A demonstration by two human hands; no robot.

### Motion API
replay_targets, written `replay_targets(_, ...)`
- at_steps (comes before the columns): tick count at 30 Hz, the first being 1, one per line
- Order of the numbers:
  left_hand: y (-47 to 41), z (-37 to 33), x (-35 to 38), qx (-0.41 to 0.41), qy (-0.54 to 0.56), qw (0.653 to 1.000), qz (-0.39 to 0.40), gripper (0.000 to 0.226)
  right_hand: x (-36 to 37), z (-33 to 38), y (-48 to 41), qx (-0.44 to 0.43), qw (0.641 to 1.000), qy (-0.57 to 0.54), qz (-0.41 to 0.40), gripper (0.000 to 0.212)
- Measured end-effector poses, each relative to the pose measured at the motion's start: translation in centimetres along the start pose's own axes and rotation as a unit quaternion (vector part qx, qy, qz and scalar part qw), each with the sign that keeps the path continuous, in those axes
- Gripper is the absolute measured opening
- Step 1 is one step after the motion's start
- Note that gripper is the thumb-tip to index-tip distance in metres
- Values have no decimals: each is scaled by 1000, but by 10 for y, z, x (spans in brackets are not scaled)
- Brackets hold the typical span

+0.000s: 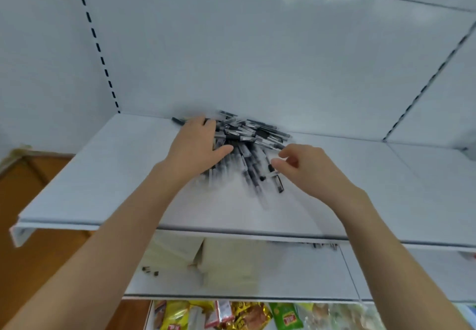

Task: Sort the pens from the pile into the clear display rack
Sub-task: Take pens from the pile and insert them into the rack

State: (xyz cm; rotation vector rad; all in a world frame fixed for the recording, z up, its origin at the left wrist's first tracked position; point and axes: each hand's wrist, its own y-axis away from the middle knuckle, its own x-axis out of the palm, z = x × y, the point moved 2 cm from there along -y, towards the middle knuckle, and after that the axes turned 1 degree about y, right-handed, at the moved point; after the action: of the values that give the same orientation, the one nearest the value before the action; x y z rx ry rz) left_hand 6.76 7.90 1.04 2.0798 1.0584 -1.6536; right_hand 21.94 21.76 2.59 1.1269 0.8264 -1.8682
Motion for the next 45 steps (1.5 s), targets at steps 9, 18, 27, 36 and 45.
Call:
replay_targets(9, -23, 7, 16, -85, -62, 990, 96, 74, 25, -14, -26, 7, 998, 44, 47, 36)
replay_targets(18, -25, 2, 12, -107, 7, 990, 92, 50, 22, -15, -28, 39, 997, 21, 57, 28)
replay_targets(27, -30, -5, 23, -151, 80, 984, 56, 55, 24, -13, -24, 83, 995, -30, 39, 23)
replay_targets(36, -31, -1, 20, -147, 136, 979, 37, 36, 21, -19, -18, 105, 973, -206, -29, 9)
replay_targets(45, -27, -6, 3, -58, 345, 933, -81, 26, 13, -11, -26, 81, 930, -342, -105, 33)
